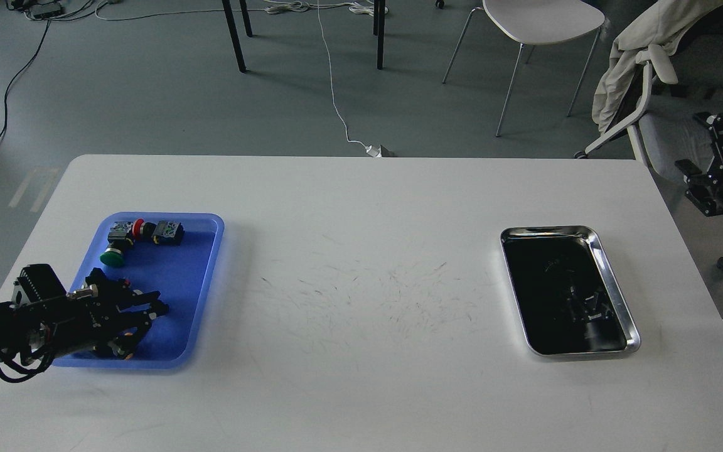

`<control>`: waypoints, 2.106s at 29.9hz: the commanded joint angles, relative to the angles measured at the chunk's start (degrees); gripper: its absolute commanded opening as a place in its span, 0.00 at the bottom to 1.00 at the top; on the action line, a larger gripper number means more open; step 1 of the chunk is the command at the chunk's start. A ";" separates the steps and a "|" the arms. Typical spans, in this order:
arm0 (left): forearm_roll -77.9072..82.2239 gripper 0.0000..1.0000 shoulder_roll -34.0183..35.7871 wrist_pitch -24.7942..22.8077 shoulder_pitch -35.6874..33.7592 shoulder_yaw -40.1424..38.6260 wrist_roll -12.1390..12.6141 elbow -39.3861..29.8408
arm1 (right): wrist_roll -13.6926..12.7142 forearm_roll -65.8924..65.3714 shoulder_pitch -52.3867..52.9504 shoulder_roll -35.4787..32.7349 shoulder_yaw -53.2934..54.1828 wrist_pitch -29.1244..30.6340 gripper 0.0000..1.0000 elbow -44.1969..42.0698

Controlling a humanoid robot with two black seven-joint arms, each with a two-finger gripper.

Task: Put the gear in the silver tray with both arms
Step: 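Grasp a black gear in the blue tray with the left gripper, then carry the black gear with the left gripper toward the silver tray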

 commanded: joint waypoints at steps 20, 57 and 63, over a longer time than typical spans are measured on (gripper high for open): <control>-14.69 0.08 2.91 -0.79 -4.92 -1.05 0.00 -3.80 | 0.09 0.00 -0.16 2.01 -0.33 0.09 0.88 -3.68; -22.71 0.09 -22.91 -11.34 -17.40 -0.79 0.00 -14.01 | -0.44 7.65 -0.07 2.89 4.06 0.00 0.93 -5.08; -20.86 0.10 -30.21 -12.57 -18.19 -0.26 0.00 -9.79 | -0.44 7.65 -0.07 2.89 3.98 0.09 0.93 -5.61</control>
